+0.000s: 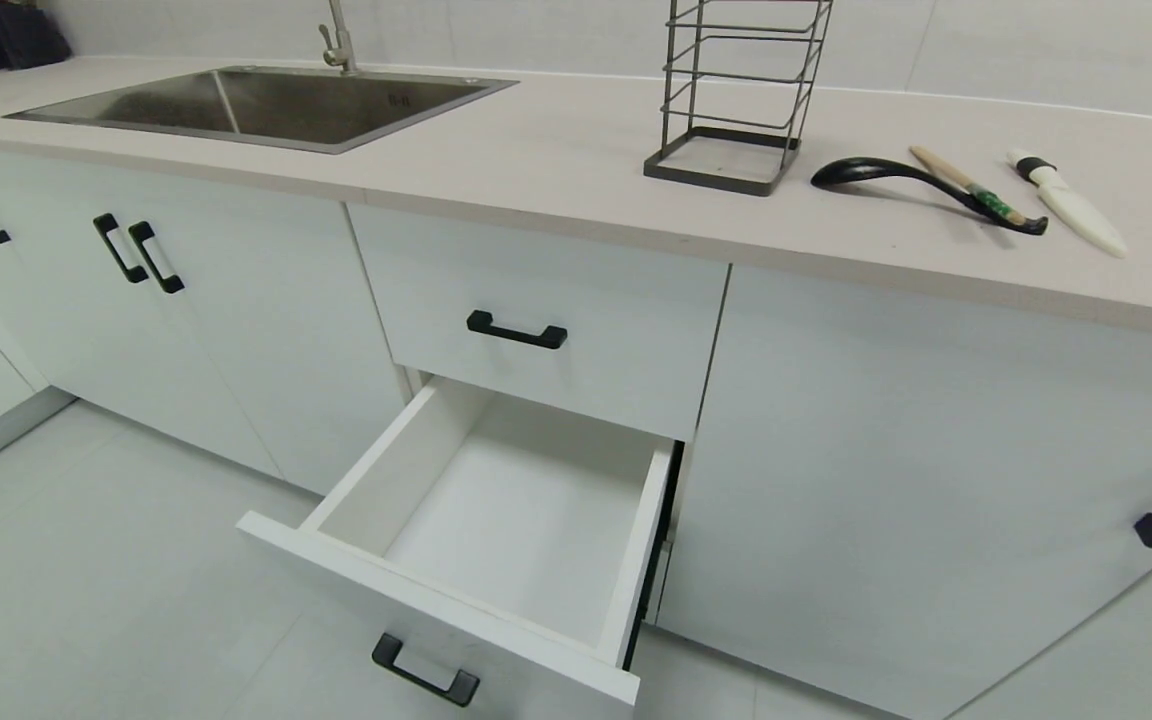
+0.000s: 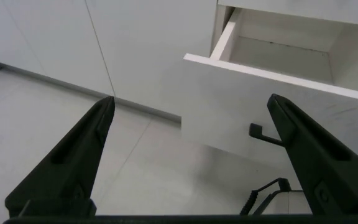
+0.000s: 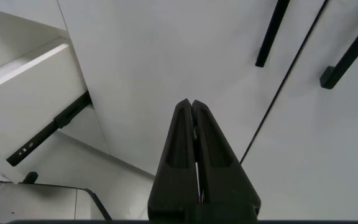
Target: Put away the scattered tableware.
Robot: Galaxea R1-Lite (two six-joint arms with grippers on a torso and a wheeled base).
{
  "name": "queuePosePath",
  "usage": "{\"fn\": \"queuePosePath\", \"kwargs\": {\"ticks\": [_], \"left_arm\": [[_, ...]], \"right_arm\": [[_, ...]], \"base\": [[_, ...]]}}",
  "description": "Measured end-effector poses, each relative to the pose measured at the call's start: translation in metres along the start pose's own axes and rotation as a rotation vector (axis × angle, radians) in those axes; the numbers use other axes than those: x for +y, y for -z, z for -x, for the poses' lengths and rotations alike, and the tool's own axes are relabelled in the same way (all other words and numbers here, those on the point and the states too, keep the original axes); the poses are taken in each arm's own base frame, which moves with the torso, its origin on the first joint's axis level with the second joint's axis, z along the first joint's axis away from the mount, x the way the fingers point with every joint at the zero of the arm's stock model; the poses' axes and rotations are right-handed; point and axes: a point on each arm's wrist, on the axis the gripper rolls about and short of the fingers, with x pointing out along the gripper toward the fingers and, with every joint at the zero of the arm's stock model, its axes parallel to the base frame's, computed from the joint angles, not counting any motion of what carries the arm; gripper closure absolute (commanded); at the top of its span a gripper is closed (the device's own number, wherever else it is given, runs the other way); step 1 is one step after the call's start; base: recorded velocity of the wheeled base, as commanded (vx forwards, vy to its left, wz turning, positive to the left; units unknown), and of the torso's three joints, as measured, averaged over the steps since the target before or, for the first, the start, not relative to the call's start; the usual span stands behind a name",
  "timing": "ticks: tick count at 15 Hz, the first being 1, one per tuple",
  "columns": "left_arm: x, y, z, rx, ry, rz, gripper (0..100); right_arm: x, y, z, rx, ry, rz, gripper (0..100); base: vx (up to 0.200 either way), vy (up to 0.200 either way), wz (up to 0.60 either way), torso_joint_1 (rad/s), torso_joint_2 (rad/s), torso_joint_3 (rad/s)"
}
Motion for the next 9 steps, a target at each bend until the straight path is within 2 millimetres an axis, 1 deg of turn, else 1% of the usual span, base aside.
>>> {"fn": "queuePosePath", "kwargs": {"ticks": [2,4,5,6,9], "left_arm": [[0.0,-0.0001,0.0,-0.001,0.0,0.0,0],[0.0,0.0,0.0,0.0,0.0,0.0,0],[0.0,0.0,0.0,0.0,0.0,0.0,0],[0.0,0.0,0.0,0.0,0.0,0.0,0],[0.0,-0.0002,0.0,-0.001,0.0,0.0,0]], "right_arm": [[0.0,-0.0001,0.0,-0.001,0.0,0.001,100],[0.0,0.0,0.0,0.0,0.0,0.0,100],[0.0,0.0001,0.0,0.001,0.0,0.0,100],[0.0,0.0001,0.0,0.001,0.0,0.0,100],[0.0,-0.0001,0.0,-0.001,0.0,0.0,100]], "base": [[0.0,0.0,0.0,0.212,-0.07,-0.066],[0.0,0.0,0.0,0.251,-0.15,-0.193],[0.0,0.0,0.0,0.261,-0.47,-0.207],[0.0,0.0,0.0,0.242,-0.72,-0.261],[0.0,0.0,0.0,0.178,-0.59,-0.167]]}}
